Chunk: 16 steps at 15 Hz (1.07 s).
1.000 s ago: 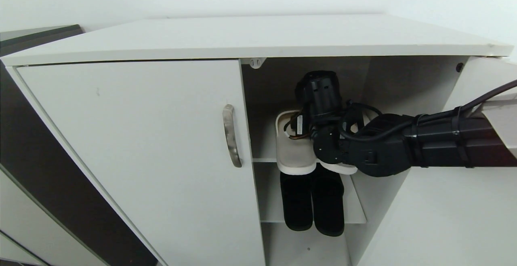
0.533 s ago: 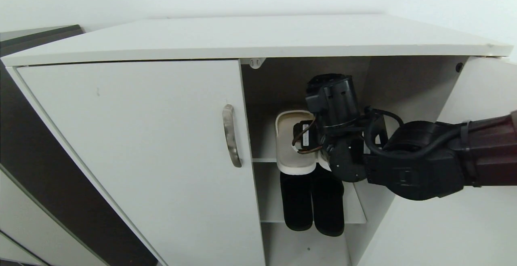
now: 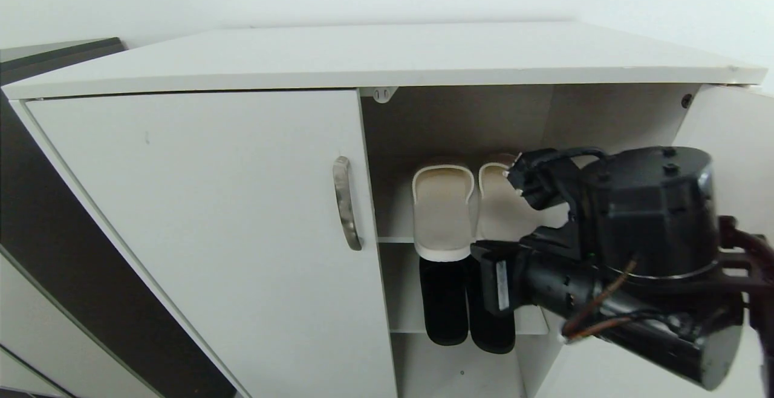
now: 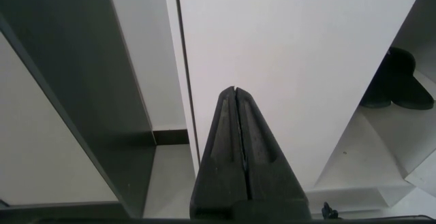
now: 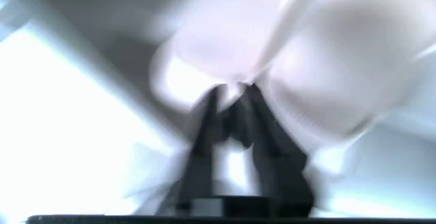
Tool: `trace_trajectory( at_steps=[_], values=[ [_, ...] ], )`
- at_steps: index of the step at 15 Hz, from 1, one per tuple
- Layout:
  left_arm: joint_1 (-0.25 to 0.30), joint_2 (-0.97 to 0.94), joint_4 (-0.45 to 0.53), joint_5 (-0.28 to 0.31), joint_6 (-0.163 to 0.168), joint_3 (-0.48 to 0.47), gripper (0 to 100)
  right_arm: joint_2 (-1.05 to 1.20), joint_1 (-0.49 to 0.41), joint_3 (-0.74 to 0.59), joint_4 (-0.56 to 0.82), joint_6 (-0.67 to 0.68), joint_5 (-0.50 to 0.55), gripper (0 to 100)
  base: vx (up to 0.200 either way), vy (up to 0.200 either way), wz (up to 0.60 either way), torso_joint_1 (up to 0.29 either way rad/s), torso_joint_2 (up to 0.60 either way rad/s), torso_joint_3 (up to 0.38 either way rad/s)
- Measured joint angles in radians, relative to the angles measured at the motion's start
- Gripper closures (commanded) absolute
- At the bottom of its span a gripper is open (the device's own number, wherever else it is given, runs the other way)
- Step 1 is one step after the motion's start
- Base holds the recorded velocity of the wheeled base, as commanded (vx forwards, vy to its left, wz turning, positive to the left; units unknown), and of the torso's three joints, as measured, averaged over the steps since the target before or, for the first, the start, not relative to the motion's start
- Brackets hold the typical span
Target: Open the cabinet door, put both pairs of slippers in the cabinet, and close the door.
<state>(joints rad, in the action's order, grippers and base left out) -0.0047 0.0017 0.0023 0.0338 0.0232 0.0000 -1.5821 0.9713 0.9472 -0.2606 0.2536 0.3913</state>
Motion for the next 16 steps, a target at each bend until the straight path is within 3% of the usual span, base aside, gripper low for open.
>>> trace_trajectory(
  at_steps=[2,4,16],
  values=[
    [0.0,0.0,0.0,0.0,0.0,0.0,100,0.077,-0.012,-0.104,-0.084,-0.02,-0.127,100,0.0,0.0,0.0,0.0,0.0,0.0],
    [0.0,0.0,0.0,0.0,-0.001,0.0,100,0.117,-0.032,-0.168,-0.166,-0.071,-0.167,100,0.0,0.0,0.0,0.0,0.0,0.0],
    [0.0,0.0,0.0,0.001,0.0,0.0,100,0.123,-0.041,-0.199,-0.179,-0.079,-0.168,100,-0.183,0.0,0.0,0.001,0.0,0.002]
  ],
)
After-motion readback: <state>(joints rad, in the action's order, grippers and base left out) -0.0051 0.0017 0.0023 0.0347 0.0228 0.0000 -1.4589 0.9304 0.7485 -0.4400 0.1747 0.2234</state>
